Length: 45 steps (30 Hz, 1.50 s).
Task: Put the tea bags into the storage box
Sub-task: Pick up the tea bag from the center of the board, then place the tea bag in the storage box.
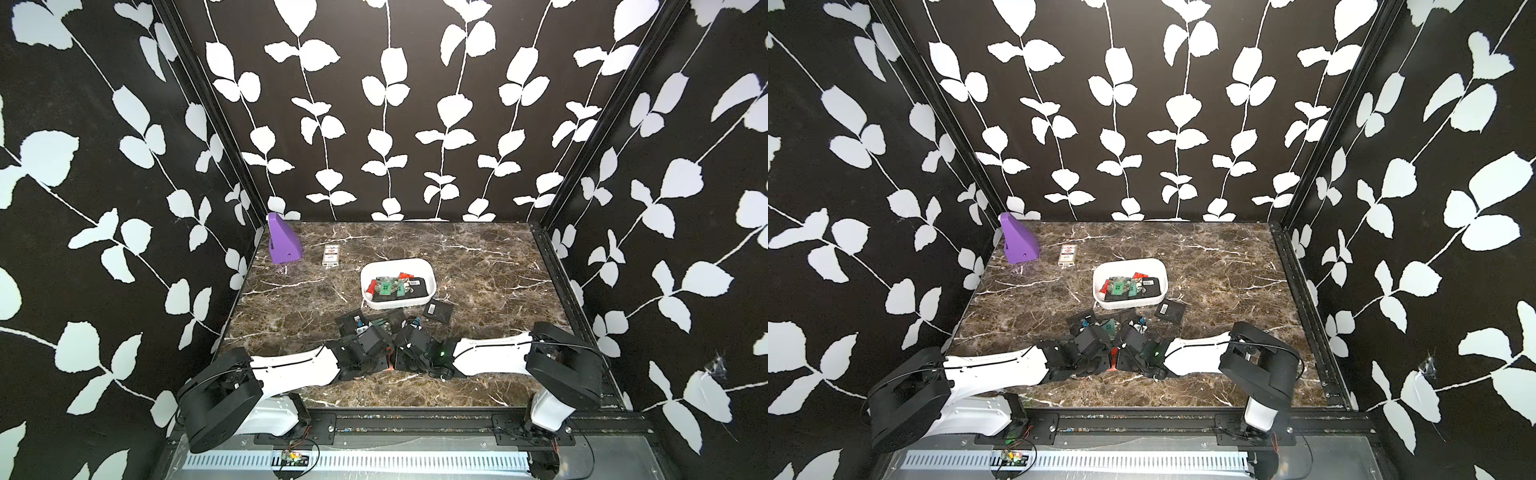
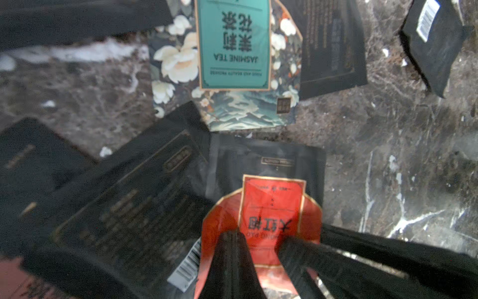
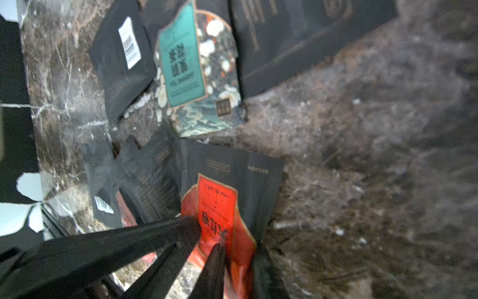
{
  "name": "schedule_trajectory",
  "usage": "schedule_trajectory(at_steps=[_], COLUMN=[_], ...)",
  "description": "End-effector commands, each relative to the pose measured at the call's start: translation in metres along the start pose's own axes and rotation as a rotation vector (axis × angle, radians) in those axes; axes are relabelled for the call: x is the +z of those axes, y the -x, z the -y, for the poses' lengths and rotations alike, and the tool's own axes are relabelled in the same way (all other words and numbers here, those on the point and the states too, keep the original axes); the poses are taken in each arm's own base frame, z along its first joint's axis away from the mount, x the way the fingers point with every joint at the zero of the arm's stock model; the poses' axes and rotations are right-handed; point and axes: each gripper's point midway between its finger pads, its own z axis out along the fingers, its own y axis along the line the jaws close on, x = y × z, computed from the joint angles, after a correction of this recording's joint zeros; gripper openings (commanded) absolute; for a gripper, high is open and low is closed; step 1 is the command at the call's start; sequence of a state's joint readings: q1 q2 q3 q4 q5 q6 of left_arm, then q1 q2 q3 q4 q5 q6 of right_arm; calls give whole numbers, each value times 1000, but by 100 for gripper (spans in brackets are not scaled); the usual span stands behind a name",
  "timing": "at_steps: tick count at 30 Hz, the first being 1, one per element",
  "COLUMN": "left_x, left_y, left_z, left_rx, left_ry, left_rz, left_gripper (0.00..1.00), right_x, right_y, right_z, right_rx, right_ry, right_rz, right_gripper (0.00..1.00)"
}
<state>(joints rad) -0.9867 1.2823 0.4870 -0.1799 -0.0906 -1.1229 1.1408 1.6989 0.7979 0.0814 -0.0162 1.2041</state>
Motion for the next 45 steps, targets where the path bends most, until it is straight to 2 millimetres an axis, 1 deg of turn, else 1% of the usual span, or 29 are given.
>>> schedule_trajectory(at_steps=[1,3,5,7,8,9,11,13,14,16,19,21,22,25,27,29,31,32,34,37,40,45], left_x=[3,-1,-9,-23,-30,-39,-56,-71,-76,-82,-83,-80,-79,-75,-73,-72,-73,-73,-74,-74,-71,-66], left_y=[-13,-10,-3,9,16,23,39,51,54,57,53,48,45,38,33,31,29,29,28,27,23,18], left_z=[-24,-20,-13,-5,-1,2,8,8,7,5,-1,-4,-4,-6,-4,-6,-9,-11,-14,-20,-26,-27], left_rx=[22,29,45,72,83,98,119,127,128,125,113,100,91,64,56,49,47,44,40,30,21,16], left_ry=[76,67,55,55,59,68,83,104,108,103,89,69,56,21,-6,-13,-7,-1,2,11,21,19], left_rz=[-38,-30,-10,25,44,65,121,174,189,210,209,197,192,172,158,150,148,149,151,157,150,126], left_gripper=[0,0,0,0,1,6,17,21,22,23,23,22,23,22,22,22,22,22,22,22,23,22], right_x=[-2,-7,-14,-27,-37,-50,-75,-105,-118,-146,-176,-185,-187,-185,-177,-166,-147,-132,-110,-78,-54,-26], right_y=[1,4,9,17,21,27,38,49,53,64,85,103,113,148,169,189,205,209,216,221,228,240], right_z=[2,0,-5,-11,-14,-18,-13,-4,0,6,3,-5,-10,-29,-41,-54,-64,-65,-73,-77,-69,-59], right_rx=[-7,-19,-44,-87,-104,-125,-167,-221,-249,-311,-352,-343,-328,-271,-256,-251,-247,-243,-240,-230,-207,-181], right_ry=[-24,-27,-24,-29,-29,-31,-70,-134,-170,-230,-246,-206,-173,-65,-23,-3,7,2,8,2,-44,-108], right_rz=[6,17,32,56,72,100,151,199,215,239,260,271,273,284,289,284,260,237,207,155,145,158], right_gripper=[10,1,0,0,0,0,0,0,0,0,0,0,0,0,0,0,0,0,0,0,0,0])
